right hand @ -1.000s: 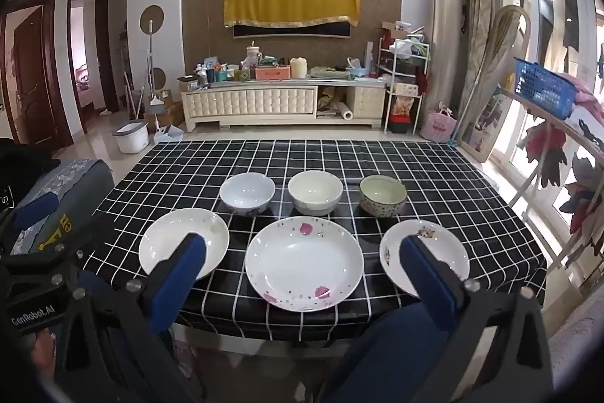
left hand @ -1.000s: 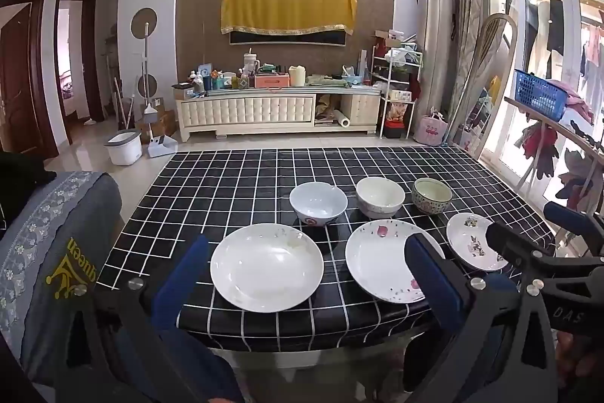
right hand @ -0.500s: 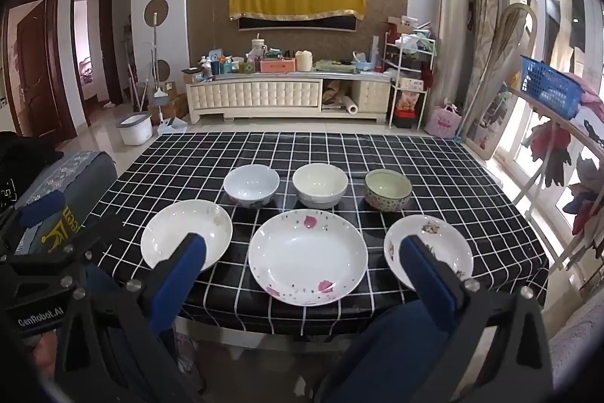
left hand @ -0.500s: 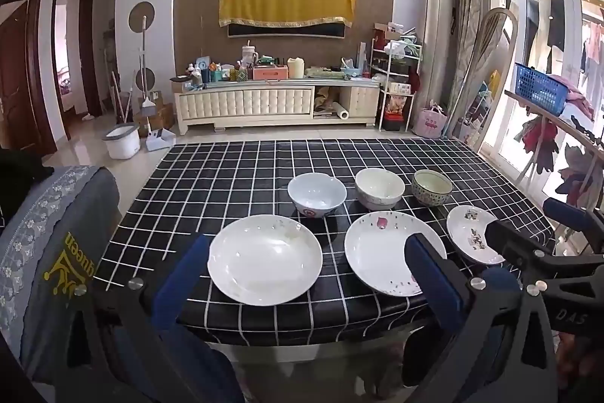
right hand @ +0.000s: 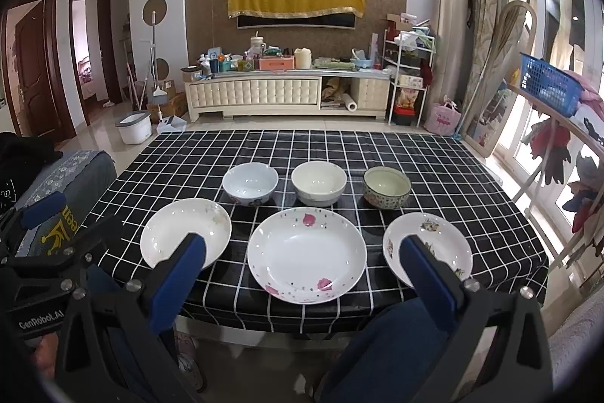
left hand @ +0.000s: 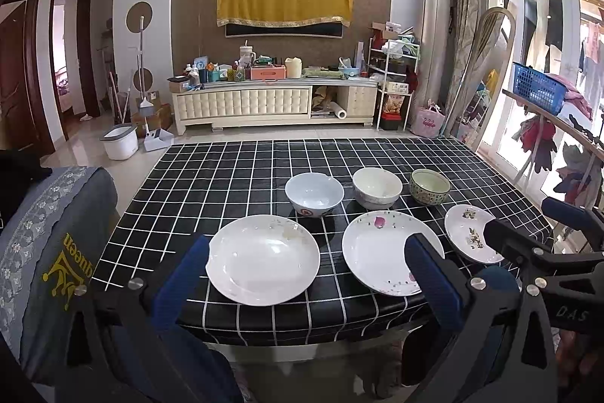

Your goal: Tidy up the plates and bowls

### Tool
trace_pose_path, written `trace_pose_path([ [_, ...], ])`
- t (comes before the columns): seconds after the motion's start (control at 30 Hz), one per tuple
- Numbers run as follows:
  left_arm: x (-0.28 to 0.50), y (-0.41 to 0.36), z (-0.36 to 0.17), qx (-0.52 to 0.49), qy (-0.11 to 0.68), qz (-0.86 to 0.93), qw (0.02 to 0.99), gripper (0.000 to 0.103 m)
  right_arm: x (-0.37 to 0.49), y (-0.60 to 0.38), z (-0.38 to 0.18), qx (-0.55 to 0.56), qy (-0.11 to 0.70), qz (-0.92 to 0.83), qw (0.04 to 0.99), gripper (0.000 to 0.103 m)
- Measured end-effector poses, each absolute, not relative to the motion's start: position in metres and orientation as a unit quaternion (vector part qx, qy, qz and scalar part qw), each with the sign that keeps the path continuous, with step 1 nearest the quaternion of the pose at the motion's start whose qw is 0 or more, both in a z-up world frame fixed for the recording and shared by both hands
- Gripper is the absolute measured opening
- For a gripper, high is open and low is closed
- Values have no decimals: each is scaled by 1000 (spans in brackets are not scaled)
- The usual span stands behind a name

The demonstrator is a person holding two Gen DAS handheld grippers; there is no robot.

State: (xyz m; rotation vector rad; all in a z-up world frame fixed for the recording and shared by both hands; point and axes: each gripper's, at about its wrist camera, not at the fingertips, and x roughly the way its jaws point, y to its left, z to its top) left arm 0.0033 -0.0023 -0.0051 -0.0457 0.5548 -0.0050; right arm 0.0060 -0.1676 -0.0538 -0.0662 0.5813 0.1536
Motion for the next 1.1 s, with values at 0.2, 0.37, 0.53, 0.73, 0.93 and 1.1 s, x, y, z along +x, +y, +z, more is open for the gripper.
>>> trace_pose_path([
  [0.2,3,-2,-5,-24,274,-2,962,102,7,-169,-54,-32,290,75,954,103],
  [0.37,2,-3,-4,-25,273,-5,962,103,7,-170,-53,-34,291,75,953,103],
  [0.53,2,-3,-6,-25,273,-5,962,103,7,-169,-54,-36,295,72,952,103],
  [0.73,3,-3,-7,-27,276,-6,961,103,6,-169,-54,-36,295,72,952,103],
  [0.93,2,-2,-8,-31,278,-8,960,103,6,-168,-53,-36,297,72,952,103],
  [1.1,2,-3,-8,-30,278,-7,960,103,5,-167,-52,-38,295,71,952,103],
])
